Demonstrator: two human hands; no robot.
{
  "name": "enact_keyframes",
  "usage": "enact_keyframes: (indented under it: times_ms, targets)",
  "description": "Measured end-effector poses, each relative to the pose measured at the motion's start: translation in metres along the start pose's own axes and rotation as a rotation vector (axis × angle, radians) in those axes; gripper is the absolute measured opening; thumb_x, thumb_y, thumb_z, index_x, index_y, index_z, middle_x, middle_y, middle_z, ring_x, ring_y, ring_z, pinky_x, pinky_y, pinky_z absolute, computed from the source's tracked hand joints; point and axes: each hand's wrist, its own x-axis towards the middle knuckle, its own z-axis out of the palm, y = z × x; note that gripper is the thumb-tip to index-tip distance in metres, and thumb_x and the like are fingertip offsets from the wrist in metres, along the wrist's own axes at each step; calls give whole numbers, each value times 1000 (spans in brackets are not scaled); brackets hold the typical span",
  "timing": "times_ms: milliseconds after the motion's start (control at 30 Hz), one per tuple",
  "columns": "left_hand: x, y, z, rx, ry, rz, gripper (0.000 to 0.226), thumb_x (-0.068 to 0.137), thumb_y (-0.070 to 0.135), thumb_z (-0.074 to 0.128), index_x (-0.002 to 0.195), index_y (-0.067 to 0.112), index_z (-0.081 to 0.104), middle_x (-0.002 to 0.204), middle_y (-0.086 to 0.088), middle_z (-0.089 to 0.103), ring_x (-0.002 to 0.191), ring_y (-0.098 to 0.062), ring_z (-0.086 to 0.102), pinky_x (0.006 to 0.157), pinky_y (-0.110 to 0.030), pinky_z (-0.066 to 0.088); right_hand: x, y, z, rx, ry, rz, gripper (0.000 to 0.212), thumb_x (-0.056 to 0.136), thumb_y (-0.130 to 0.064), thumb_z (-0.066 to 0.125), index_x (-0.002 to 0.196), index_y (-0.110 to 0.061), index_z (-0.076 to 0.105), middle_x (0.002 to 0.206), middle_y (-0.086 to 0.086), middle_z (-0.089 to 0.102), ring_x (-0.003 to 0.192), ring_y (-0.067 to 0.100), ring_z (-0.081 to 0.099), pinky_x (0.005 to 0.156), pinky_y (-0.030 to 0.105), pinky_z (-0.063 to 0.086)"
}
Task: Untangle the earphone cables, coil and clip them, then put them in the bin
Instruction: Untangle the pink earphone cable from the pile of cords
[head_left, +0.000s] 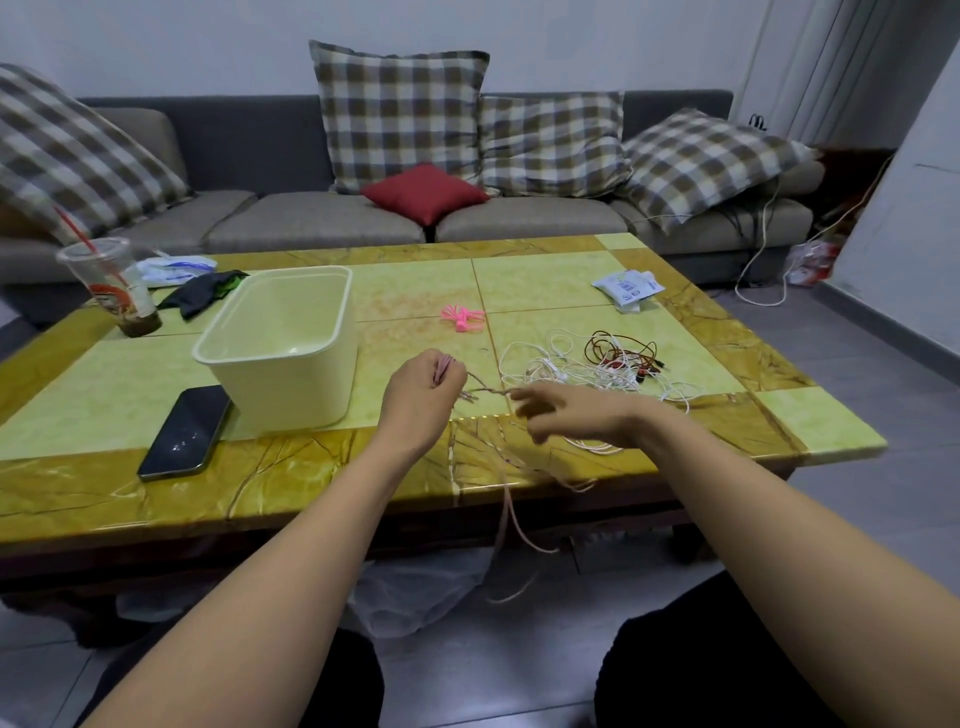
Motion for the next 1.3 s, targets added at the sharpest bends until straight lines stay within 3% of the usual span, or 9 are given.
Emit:
enact_keyframes:
  times_ms: [167,333,567,633,800,933,1033,1167,1300]
  targets:
    - [-2,5,6,10,-49,58,36,96,24,51,66,17,34,65,-1,42,63,-18,40,61,-34,33,6,-13,10,625,68,-170,56,93,-7,55,145,-8,36,134,12,59,124,22,57,111,32,36]
    - [-1,6,6,-55,-40,25,36,96,26,53,64,18,38,62,6,42,61,-13,41,61,-30,35,10,-13,18,801,-83,-255,54,85,-8,64,136,-5,48,112,13,68,83,20,67,87,29,52]
    - [-1,6,6,-95,-41,-15,35,96,25,54,66,15,39,65,-1,45,67,-17,46,66,-34,39,13,-11,20,709,-62,-286,5,95,-14,62,97,-9,61,77,4,58,59,11,50,68,26,50]
    - [1,5,4,-128,28,-47,33,96,26,51,68,15,37,65,-3,41,66,-19,42,68,-36,39,14,-7,17,602,-4,-234,14,95,-12,61,81,-10,61,66,0,56,51,7,47,62,23,47]
    - [3,1,-3,-230,223,-142,33,96,22,45,65,17,33,61,2,33,64,-18,35,67,-36,37,6,12,13,-6,-439,109,18,97,-6,57,83,-13,67,65,-4,64,47,0,51,51,13,44]
    - [-3,8,3,-159,219,-74,34,97,26,45,66,18,32,64,2,36,67,-19,40,63,-35,34,6,9,12,-104,-496,125,15,97,-8,57,93,-15,70,74,-8,69,60,0,58,56,13,42]
    - [-2,9,2,-94,172,-23,36,97,26,48,65,18,33,65,-1,40,67,-20,43,62,-34,35,6,9,5,-171,-236,50,27,95,-4,54,118,-12,66,106,2,69,92,10,60,74,20,48]
    - [-4,9,3,44,111,50,38,98,27,49,65,17,33,63,1,39,60,-13,36,56,-26,30,12,1,3,246,209,-136,37,98,-10,47,133,-19,53,130,3,59,118,16,53,96,28,42]
    - [-5,11,10,158,73,106,38,99,31,49,67,16,37,61,5,38,57,-12,33,53,-30,26,15,-7,14,457,97,-280,39,96,-37,57,127,-13,56,116,6,68,113,17,62,105,31,41]
